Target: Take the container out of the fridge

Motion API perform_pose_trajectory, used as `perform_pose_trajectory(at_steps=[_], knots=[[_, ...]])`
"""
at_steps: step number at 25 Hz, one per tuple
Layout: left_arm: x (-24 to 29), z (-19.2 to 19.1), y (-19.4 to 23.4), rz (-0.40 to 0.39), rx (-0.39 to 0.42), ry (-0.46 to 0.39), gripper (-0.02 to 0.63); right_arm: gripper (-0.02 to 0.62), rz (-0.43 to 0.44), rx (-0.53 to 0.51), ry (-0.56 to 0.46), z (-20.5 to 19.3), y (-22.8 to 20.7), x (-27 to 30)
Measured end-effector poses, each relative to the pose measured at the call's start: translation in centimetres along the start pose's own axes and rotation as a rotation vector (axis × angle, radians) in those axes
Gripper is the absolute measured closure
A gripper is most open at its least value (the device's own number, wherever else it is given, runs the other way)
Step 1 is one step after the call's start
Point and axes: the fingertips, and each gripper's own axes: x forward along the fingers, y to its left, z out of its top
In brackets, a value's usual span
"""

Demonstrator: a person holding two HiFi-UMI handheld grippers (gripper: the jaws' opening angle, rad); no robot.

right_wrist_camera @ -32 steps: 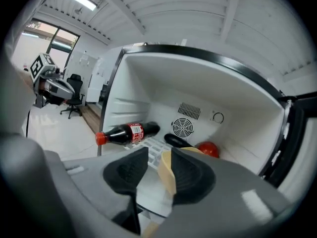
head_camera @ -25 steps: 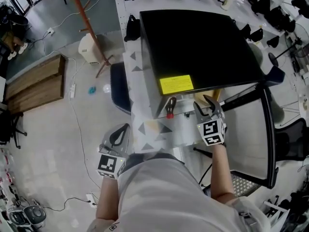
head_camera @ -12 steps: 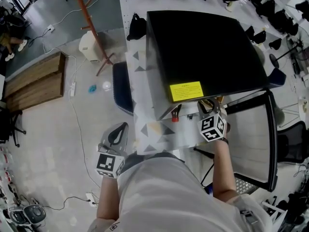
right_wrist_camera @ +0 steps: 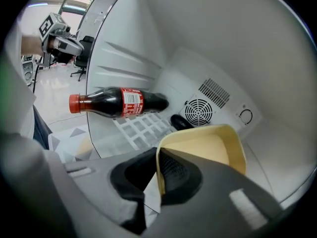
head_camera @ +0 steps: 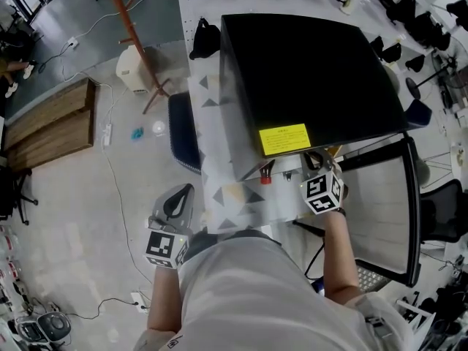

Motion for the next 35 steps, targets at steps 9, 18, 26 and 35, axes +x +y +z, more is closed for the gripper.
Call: perform_pose_trajectory(at_steps=[9,18,26,35], knots=[[1.8,0.3,-1.5,-0.091,0.007,-0.007,0.598,0.581,0.018,0.075,-0.096,1.7,1.3,-2.4],[4.2,0.8,-4.5,-0.242,0.03,-0.002,0.598,0.581,0.018,0.242,-0.187,2.0,2.3,-6.5],[6.0,1.0,-8.3,-0.394,0.064,0.002,0.598,0.581,-0.028,0.359,-0.194,0.0,3.3,-10.2],[7.0,1.0,-12.3,-0.535,0.103,0.012,0.598,0.581,-0.08,0.461,-0.228,-2.0,5.3,-14.5]])
